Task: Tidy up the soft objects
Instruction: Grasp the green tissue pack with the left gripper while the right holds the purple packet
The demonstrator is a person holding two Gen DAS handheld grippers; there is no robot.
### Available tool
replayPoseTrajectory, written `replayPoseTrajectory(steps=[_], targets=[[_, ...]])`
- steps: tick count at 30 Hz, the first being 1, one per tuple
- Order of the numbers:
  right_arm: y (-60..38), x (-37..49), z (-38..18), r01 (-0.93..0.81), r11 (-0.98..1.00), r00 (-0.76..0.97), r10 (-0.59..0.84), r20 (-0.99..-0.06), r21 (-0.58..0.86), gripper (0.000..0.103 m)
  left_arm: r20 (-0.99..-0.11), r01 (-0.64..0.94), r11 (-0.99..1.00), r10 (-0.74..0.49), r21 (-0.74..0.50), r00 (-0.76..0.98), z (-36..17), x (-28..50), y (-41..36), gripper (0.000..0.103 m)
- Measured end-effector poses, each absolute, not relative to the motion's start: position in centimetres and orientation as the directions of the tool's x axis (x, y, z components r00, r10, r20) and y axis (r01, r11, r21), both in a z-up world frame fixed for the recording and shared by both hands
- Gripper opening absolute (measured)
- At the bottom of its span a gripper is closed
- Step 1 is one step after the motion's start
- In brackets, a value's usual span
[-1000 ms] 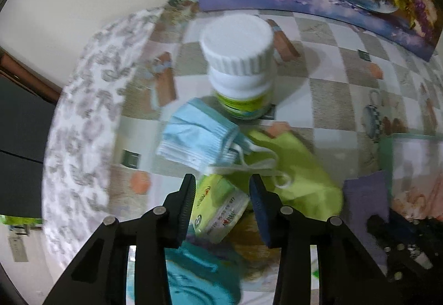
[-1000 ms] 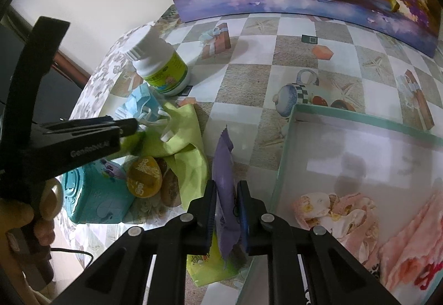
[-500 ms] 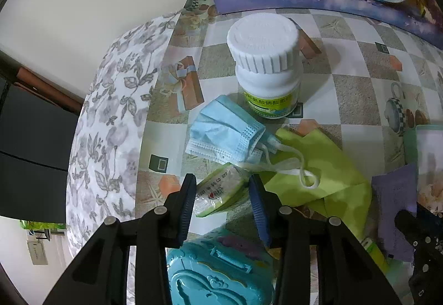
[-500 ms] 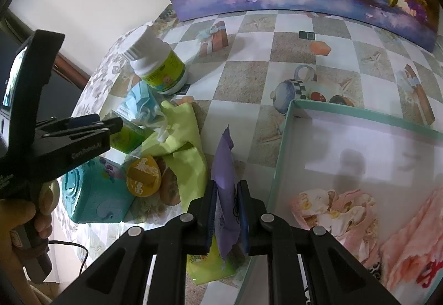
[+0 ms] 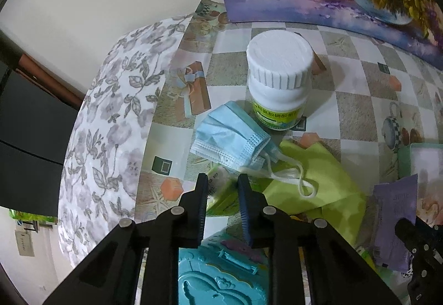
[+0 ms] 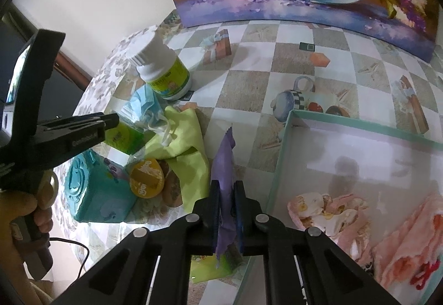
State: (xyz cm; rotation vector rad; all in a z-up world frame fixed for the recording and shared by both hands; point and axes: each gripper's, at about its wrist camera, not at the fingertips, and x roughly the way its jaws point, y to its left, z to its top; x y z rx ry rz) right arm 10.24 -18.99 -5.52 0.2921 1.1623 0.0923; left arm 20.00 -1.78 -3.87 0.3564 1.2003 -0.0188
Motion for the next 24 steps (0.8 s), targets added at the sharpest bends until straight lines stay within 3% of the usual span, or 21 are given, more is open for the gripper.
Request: replayPoseTrajectory(steps=[5, 11, 22, 24], targets=[[-19.2, 10.0, -4.7, 0.081, 0.956, 0.417, 0.223, -0.881, 0.28, 0.01, -0.913, 0.192, 0.952, 0.154, 0.24, 0.379, -3.3, 20.0, -1.5, 0.008], [-19.1, 9.9, -4.4, 0.08, 0.957, 0.423, 0.22, -0.879, 0.278, 0.01, -0.915, 0.182, 0.96, 0.131, 0.213, 0.381, -2.9, 20.0, -1.4, 0.002], [-19.3, 9.8, -4.5, 0.085, 0.954, 0.417, 0.227, -0.88, 0.287, 0.01, -0.93, 0.201, 0.961, 0.11, 0.19, 0.351, -3.3, 20.1, -1.4, 0.003], [-19.5, 9.8, -4.5, 0.089, 0.951, 0.418, 0.233, -0.878, 0.295, 0.01, -0.922, 0.202, 0.957, 0.123, 0.207, 0.366, -2.7, 20.0, -1.5, 0.008]])
